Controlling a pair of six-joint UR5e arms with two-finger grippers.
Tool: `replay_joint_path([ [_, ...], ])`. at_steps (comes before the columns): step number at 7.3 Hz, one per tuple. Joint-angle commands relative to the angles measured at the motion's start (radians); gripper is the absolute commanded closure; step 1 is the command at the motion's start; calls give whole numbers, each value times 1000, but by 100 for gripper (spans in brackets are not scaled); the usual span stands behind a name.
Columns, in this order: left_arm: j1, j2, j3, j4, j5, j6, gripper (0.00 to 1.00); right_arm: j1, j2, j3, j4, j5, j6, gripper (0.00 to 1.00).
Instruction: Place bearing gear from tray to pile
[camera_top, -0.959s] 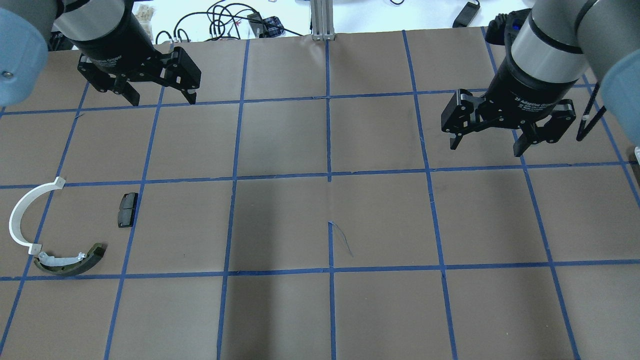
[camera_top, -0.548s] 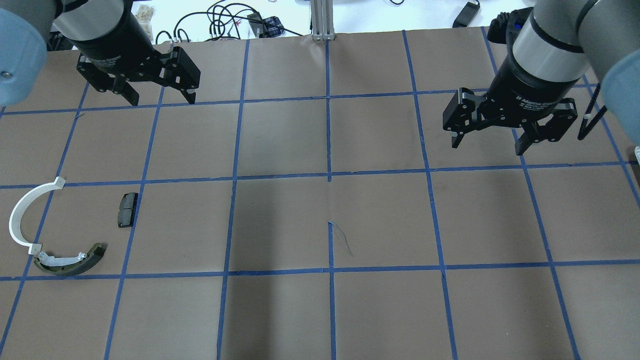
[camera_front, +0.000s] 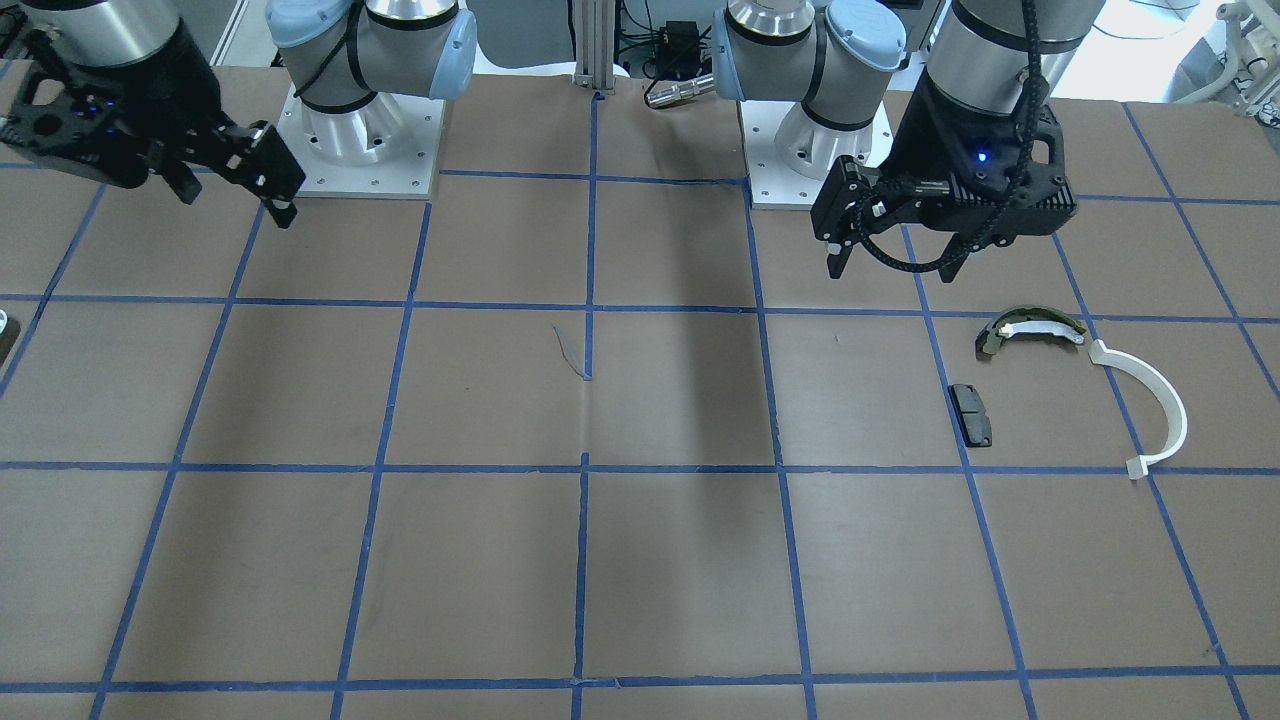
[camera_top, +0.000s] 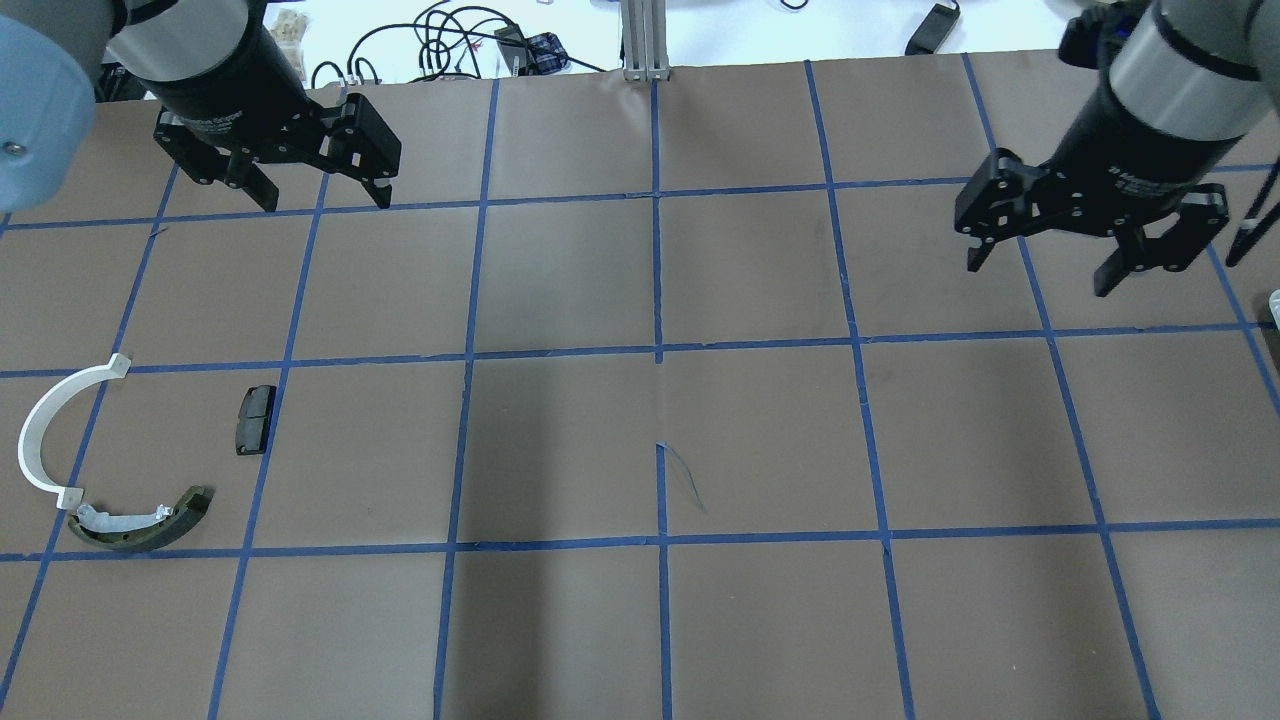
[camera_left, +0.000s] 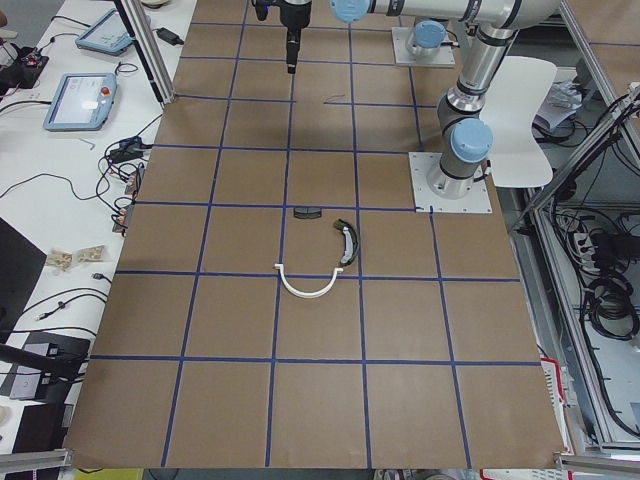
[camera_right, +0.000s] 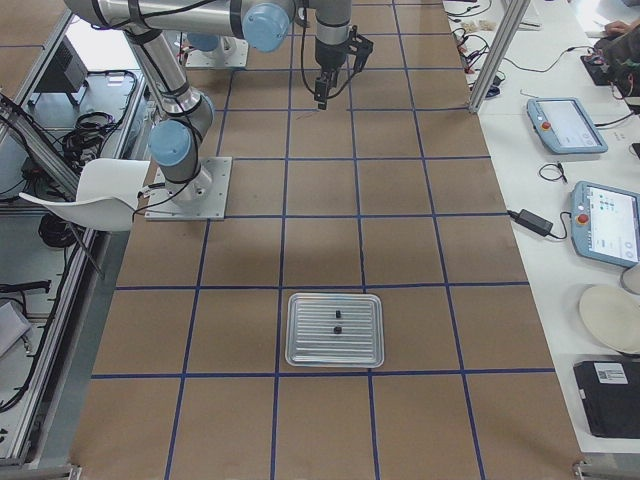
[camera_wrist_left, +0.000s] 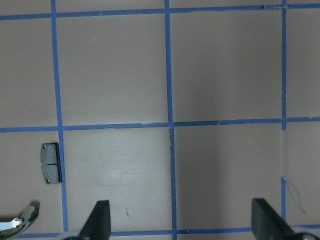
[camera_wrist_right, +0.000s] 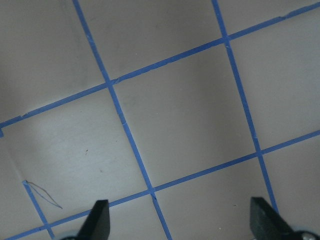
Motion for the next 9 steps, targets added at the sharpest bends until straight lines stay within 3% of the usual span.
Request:
replay_joint_path([
  [1, 0, 0, -1, 0, -1, 0, 0, -151, 1, 0, -16, 1, -197, 0],
  [4, 2, -2, -3, 0, -2, 0, 0, -372, 56, 2, -30, 4, -505, 0],
  [8, 2, -2, -3, 0, -2, 0, 0, -601, 220, 2, -249, 2, -886, 0],
  [9, 2, 0, -3, 0, -4, 0, 0, -645, 287, 2, -321, 1, -898, 0],
])
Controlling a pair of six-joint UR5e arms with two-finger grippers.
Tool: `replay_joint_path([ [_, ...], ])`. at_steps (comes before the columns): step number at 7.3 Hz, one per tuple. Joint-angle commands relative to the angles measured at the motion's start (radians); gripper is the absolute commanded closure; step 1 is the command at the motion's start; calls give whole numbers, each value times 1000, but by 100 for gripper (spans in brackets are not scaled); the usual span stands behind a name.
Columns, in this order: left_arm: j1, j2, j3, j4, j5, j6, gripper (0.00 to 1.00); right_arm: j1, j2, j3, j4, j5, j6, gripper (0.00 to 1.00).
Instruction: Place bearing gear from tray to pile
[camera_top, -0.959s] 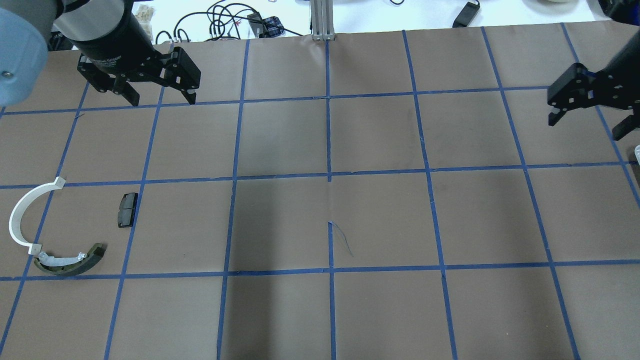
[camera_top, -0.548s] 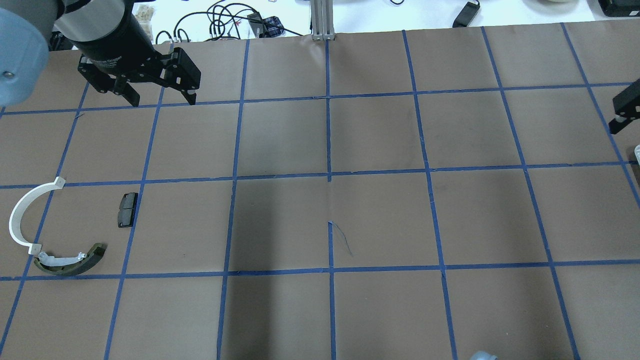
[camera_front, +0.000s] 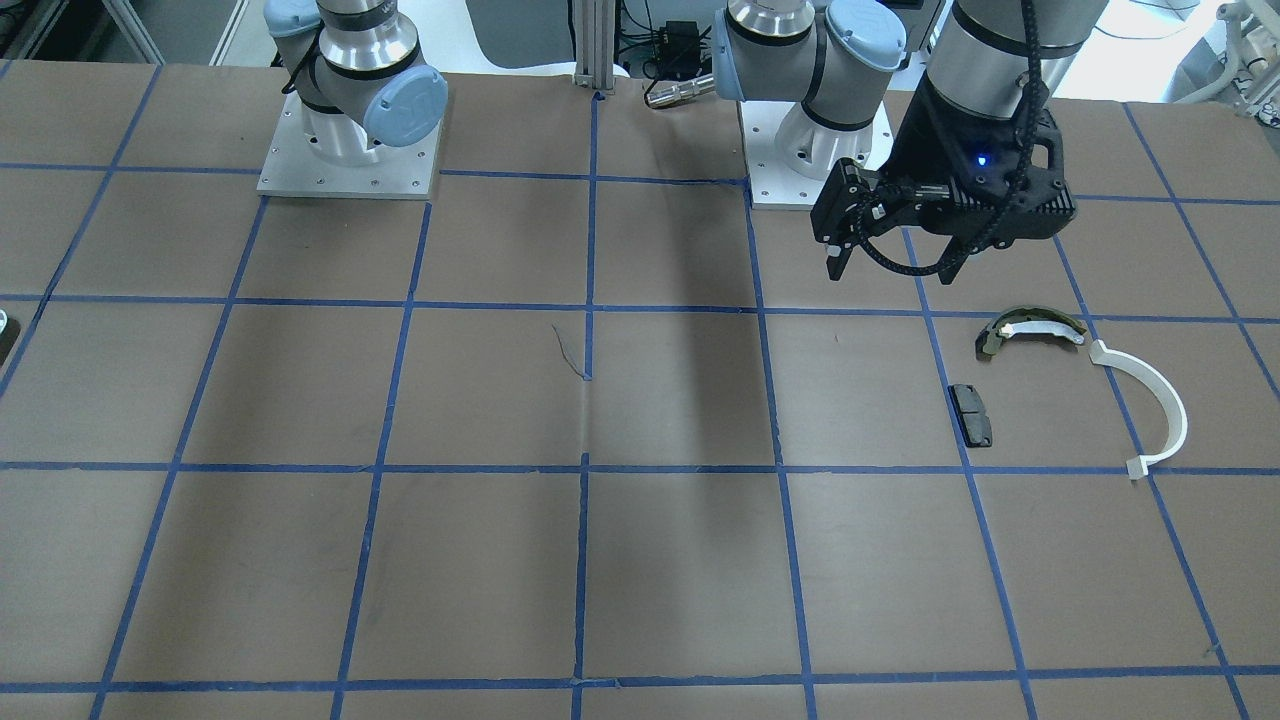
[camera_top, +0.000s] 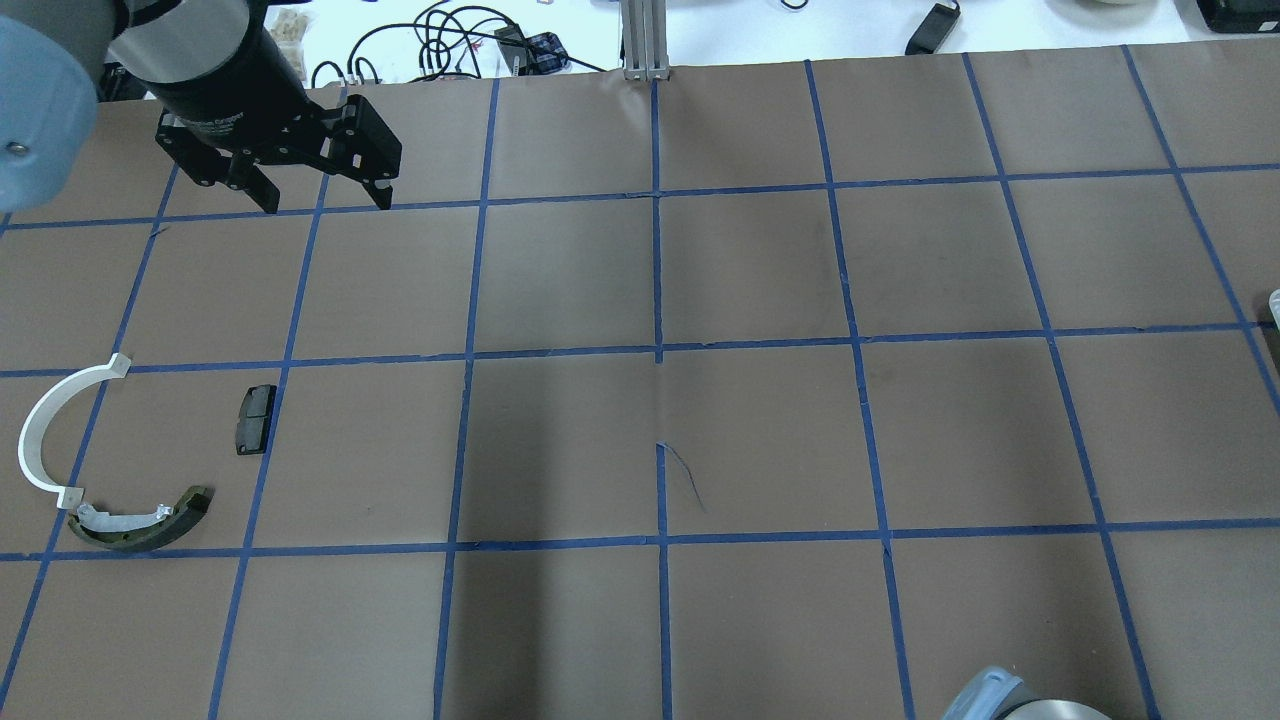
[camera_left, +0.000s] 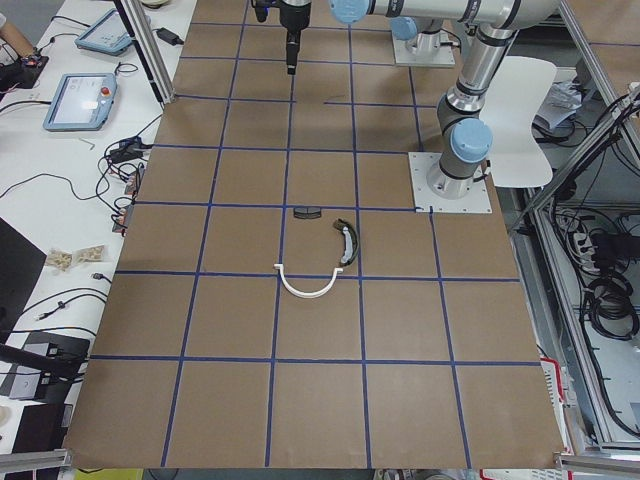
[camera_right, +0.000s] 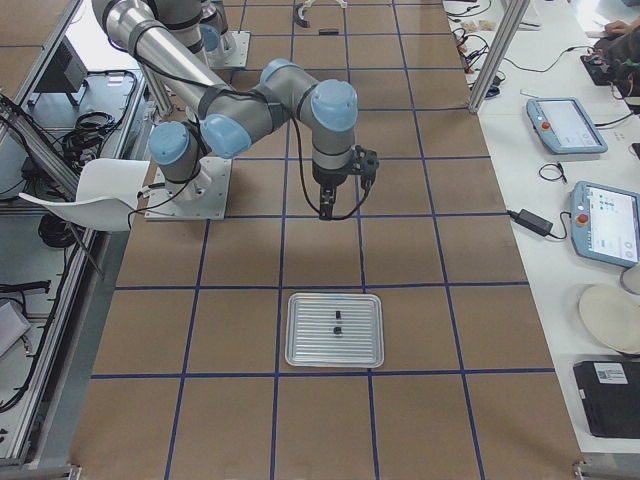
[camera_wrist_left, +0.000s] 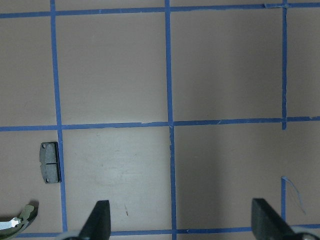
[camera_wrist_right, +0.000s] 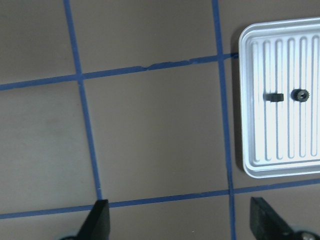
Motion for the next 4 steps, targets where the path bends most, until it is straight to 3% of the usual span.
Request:
replay_joint_path([
  [1, 0, 1, 0, 0, 0, 0, 0, -103, 138, -11, -140, -18, -114, 0],
  [4, 0, -1, 2, 0, -1, 0, 0, -119, 243, -15, -286, -22, -212, 0],
])
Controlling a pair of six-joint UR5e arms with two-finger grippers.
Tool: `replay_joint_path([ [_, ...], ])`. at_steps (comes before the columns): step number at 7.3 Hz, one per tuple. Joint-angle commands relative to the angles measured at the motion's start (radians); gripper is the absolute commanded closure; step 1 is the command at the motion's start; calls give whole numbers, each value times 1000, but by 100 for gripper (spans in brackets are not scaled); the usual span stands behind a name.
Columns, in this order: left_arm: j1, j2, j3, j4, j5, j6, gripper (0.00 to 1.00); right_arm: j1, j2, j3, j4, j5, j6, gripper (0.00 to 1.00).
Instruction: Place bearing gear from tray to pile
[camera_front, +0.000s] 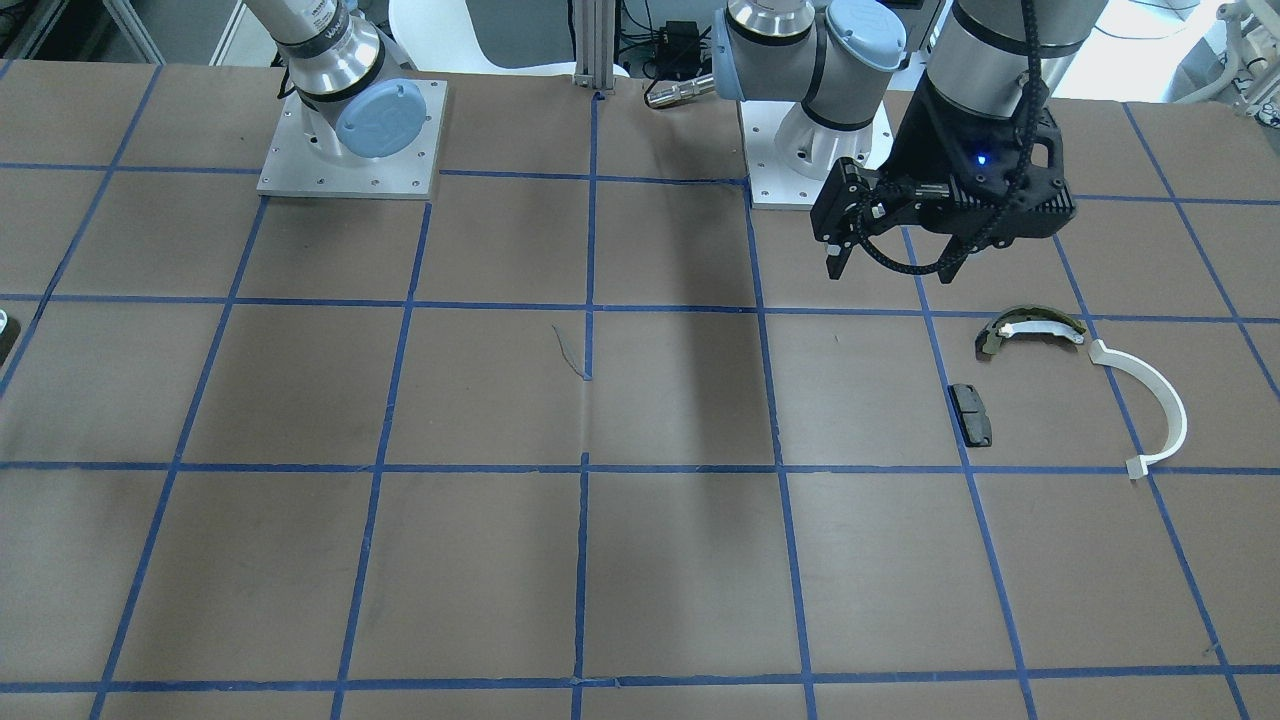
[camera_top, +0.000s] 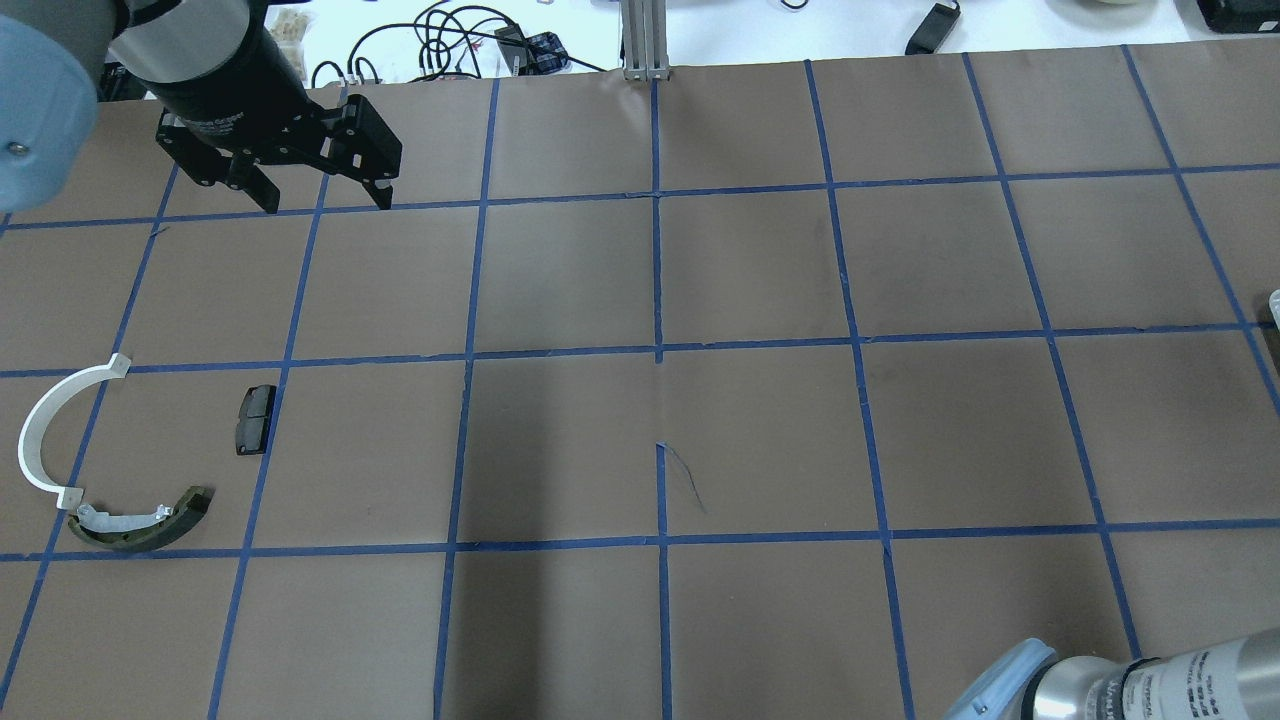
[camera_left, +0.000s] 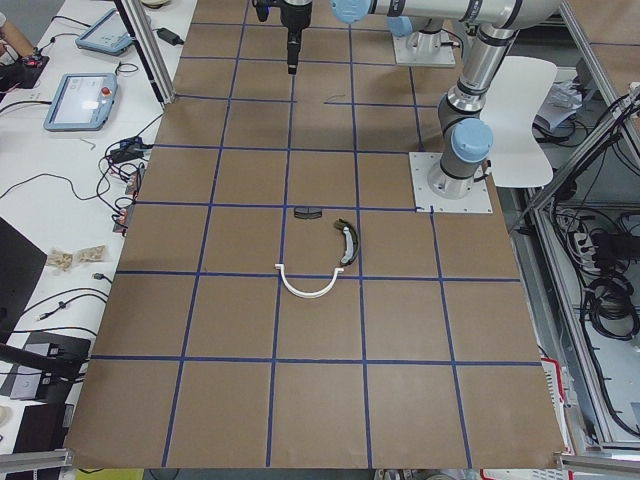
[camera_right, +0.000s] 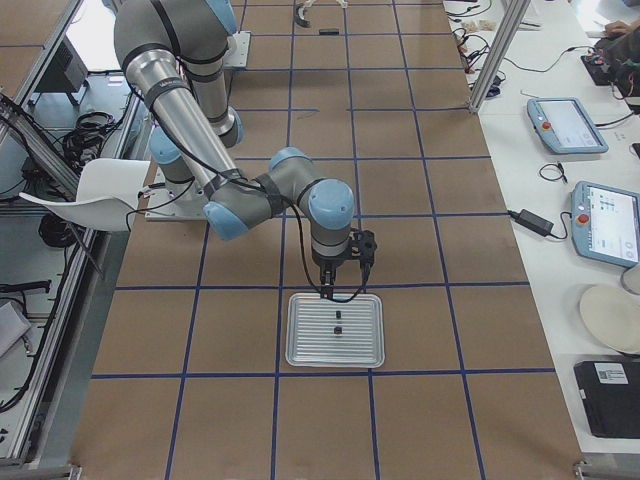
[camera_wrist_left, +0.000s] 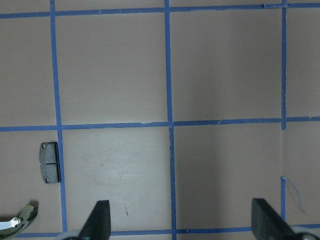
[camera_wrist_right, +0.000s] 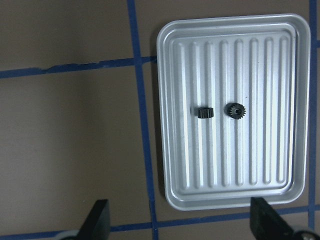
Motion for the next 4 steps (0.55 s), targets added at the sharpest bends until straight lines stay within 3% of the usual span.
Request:
replay_joint_path([
  [1, 0, -1, 0, 0, -1, 0, 0, -9, 65, -4, -59, -2, -69, 0],
  [4, -2, -2, 0, 0, -1, 0, 0, -32, 151, -25, -130, 1, -54, 0],
])
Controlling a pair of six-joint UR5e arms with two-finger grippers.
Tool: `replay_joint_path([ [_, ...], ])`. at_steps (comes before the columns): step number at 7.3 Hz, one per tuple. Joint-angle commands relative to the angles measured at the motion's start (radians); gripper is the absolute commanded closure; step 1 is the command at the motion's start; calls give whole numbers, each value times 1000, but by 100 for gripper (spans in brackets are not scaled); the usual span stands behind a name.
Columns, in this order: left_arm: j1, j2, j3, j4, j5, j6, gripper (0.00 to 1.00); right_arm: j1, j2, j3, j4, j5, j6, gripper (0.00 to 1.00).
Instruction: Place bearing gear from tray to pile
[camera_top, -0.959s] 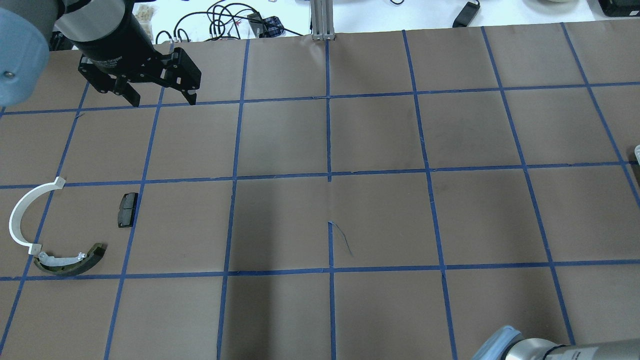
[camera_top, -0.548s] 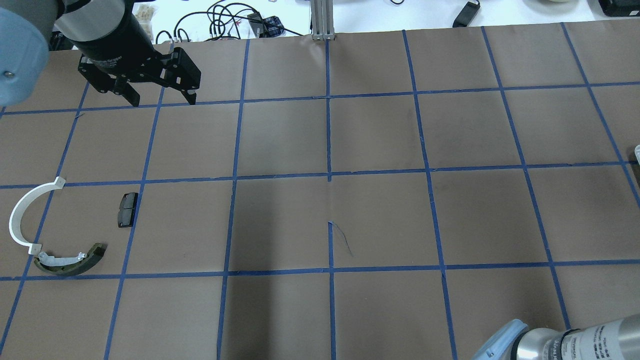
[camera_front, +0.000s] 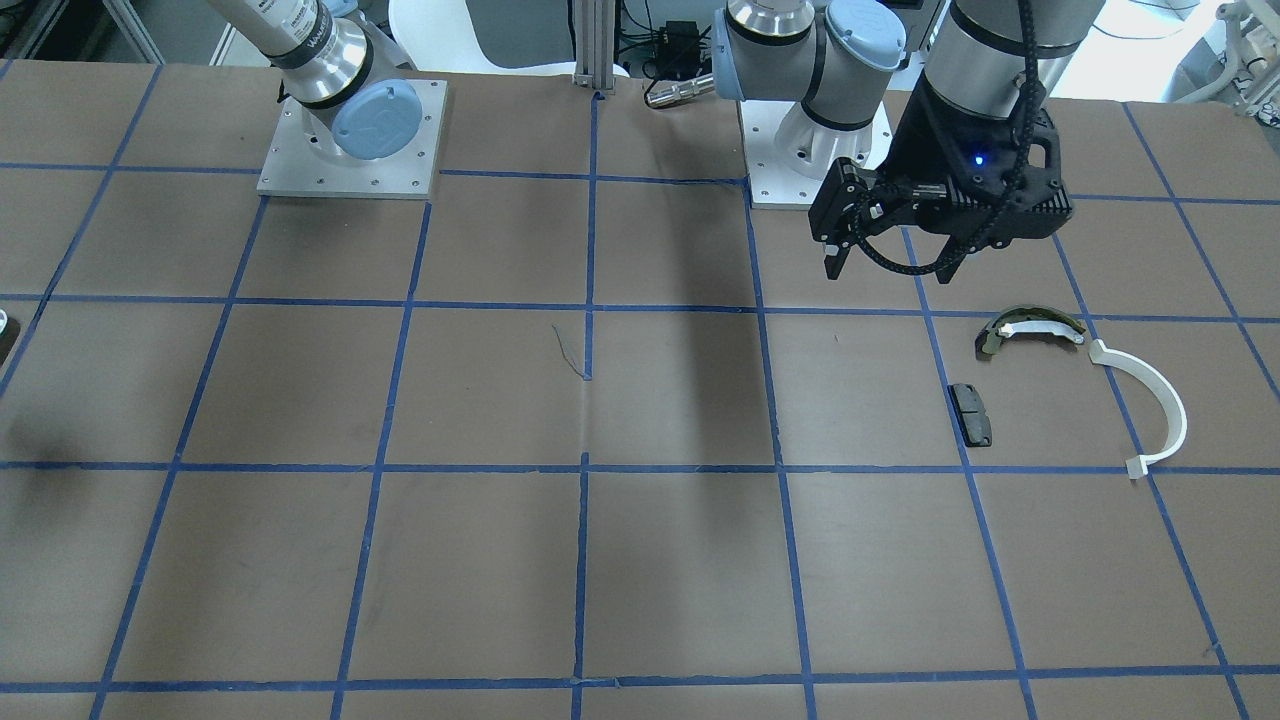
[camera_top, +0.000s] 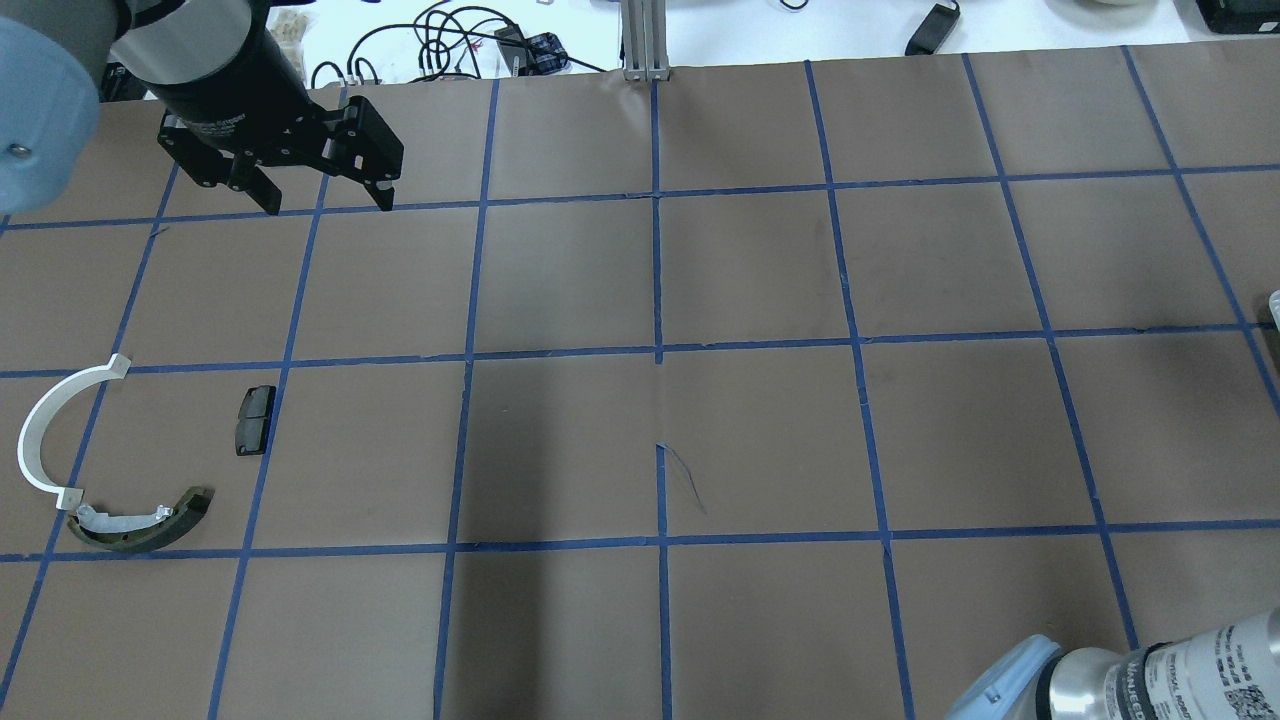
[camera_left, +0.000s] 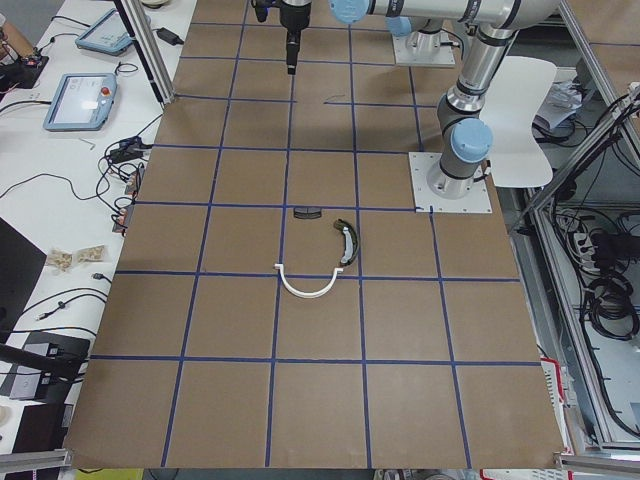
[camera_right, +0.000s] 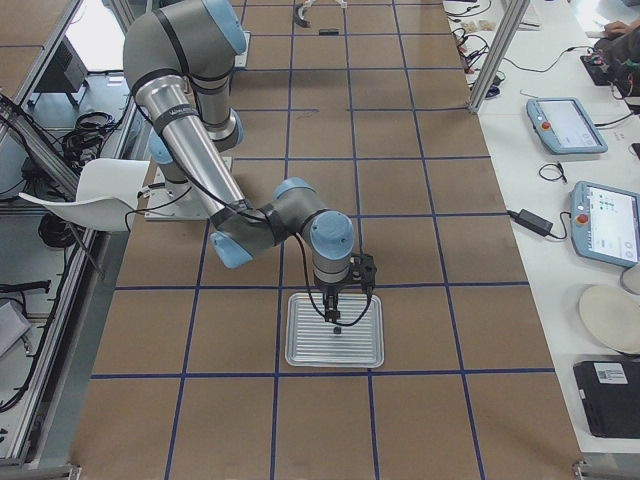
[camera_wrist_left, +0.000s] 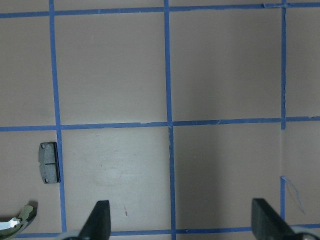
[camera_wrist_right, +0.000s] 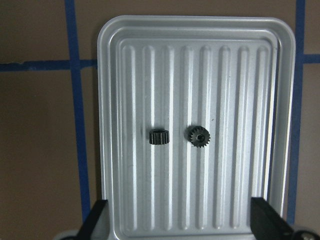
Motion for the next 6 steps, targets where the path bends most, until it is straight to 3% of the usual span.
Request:
replay_joint_path([
  [1, 0, 0, 0, 0, 0, 0, 0, -4, 47, -14, -17, 11, -21, 1],
  [2, -2, 0, 0, 0, 0, -2, 0, -4, 51, -3, -13, 8, -191, 7],
  [3, 0, 1, -2, 0, 0, -2, 0, -4, 70, 1, -20, 12, -393, 0],
  [6, 0, 0, 1, 0, -2, 0, 0, 0, 97, 1, -24, 1, -728, 0],
])
